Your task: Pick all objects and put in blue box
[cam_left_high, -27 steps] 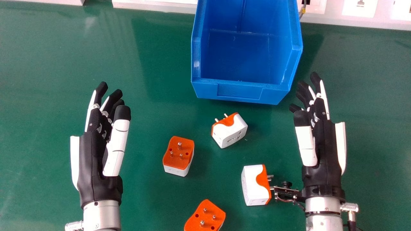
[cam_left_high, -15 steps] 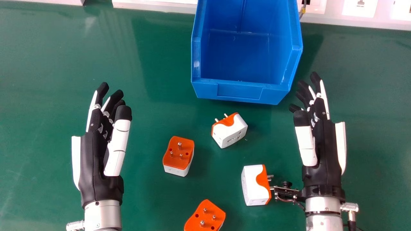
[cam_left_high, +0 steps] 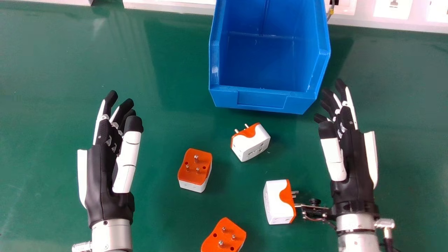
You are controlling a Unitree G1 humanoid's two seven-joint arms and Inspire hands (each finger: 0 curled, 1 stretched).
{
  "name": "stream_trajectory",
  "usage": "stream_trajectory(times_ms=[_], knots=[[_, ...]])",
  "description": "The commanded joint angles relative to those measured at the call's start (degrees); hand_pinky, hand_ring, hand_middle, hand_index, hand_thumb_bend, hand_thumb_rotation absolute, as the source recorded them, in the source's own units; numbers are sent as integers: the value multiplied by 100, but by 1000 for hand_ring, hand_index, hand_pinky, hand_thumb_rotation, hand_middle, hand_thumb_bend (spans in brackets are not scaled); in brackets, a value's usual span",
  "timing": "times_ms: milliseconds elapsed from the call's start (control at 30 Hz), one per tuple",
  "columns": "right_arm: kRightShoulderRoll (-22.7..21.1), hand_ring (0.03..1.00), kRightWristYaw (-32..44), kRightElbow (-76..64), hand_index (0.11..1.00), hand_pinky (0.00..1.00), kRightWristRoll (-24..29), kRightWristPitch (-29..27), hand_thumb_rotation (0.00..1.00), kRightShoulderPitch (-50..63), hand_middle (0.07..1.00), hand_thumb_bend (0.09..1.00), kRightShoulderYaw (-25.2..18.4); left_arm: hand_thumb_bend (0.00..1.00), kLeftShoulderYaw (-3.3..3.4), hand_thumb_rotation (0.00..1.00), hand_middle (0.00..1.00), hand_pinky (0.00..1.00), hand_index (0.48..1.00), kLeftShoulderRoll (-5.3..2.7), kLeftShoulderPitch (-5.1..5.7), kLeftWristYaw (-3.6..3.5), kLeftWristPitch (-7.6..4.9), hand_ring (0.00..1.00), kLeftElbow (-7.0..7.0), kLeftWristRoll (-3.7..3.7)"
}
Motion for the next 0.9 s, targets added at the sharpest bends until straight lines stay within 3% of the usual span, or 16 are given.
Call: stream_trajectory(times_ms=[0,100,200,233,300,333,400,467,500,533,567,600,633,700,767,867], knots=[[-405,900,340,-334,945,810,156,-6,1000,-87,896,815,-100,776,-30,771,881,808,923,-24,26,2,-149,881,-90,53],[-811,896,874,-646,945,800,368,202,996,-35,893,826,-102,775,-35,771,881,808,923,-26,20,7,-148,881,-86,59],[-1326,885,1609,-1271,939,782,523,925,972,114,882,843,-34,774,-28,771,881,807,923,-22,13,4,-165,880,-61,50],[-1684,874,2072,-1828,926,761,499,1713,922,202,869,857,27,774,-19,771,881,807,923,-16,7,-5,-175,880,-37,33],[-2301,874,2880,-2886,926,761,325,3390,922,266,869,857,161,774,-6,771,881,807,923,-10,-3,-13,-197,880,5,14],[-2519,852,3164,-3258,896,726,179,4029,821,249,847,885,239,773,-5,771,881,807,923,-12,-5,-7,-201,880,9,16],[-2752,852,3472,-3643,896,726,-70,4683,821,199,847,885,366,773,-12,771,881,807,923,-25,2,5,-202,880,-6,29],[-2836,852,3612,-3854,896,726,-247,4917,821,182,847,885,467,773,-22,771,881,807,923,-36,11,12,-191,880,-38,34],[-2852,854,3650,-3967,893,737,-298,5017,725,196,852,908,503,775,-28,771,881,807,923,-43,18,14,-186,880,-55,39],[-2862,854,3688,-4090,893,737,-330,5128,725,216,852,908,543,775,-30,771,881,807,923,-46,20,14,-184,880,-63,39],[-2891,857,3727,-4261,891,757,-452,5305,639,218,858,927,632,776,-24,771,881,807,923,-42,16,5,-195,880,-40,28],[-2938,857,3774,-4477,891,757,-702,5572,639,186,858,927,801,776,-19,771,881,807,923,-39,13,-2,-203,880,-23,17],[-2972,860,3807,-4631,889,774,-885,5774,559,161,864,942,922,777,-17,771,881,807,923,-38,13,-5,-209,880,-13,12],[-2981,864,3879,-4933,888,779,-1333,6255,491,84,867,954,1232,778,-21,770,881,807,923,-44,18,-10,-209,880,-18,2],[-2951,864,3935,-5115,888,779,-1628,6594,491,30,867,954,1441,778,-24,770,881,807,923,-48,19,-16,-207,880,-22,-7],[-2962,865,4050,-5318,887,773,-2829,7079,387,-127,873,971,2254,780,-47,770,881,807,923,-68,40,-9,-175,880,-93,9]])
